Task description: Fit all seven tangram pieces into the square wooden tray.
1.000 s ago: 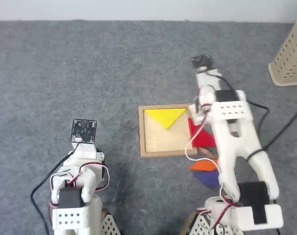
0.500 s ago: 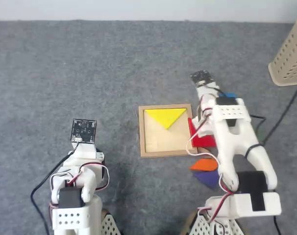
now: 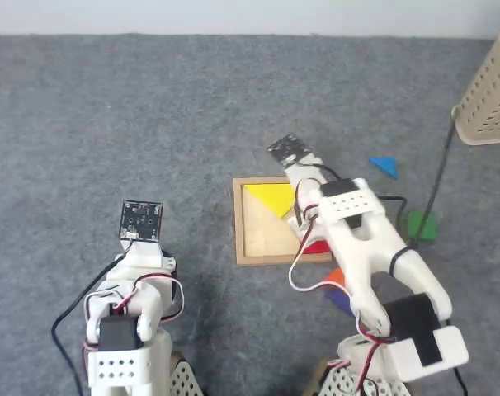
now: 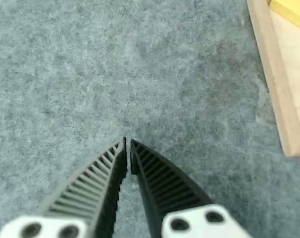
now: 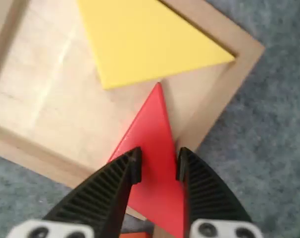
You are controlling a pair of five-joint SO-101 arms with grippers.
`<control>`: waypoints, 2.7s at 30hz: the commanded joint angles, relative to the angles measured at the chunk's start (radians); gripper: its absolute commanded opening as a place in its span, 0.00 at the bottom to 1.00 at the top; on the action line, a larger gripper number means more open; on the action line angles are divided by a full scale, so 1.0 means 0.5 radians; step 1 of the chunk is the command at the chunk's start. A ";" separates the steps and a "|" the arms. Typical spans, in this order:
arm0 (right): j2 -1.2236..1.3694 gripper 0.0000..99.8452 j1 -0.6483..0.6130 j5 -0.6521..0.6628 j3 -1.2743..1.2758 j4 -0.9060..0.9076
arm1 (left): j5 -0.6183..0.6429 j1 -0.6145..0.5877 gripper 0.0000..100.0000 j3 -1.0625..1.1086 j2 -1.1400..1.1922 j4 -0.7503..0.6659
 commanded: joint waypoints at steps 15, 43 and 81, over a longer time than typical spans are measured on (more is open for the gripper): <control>-0.091 0.13 -0.351 0.147 0.212 -0.078 | 0.015 -0.003 0.01 -0.011 -0.012 0.012; -0.336 0.28 -0.508 -0.491 0.199 -0.241 | 0.015 -0.003 0.01 -0.011 -0.012 0.012; -0.443 0.01 -0.760 -0.098 0.101 -0.161 | 0.015 -0.003 0.01 -0.011 -0.012 0.012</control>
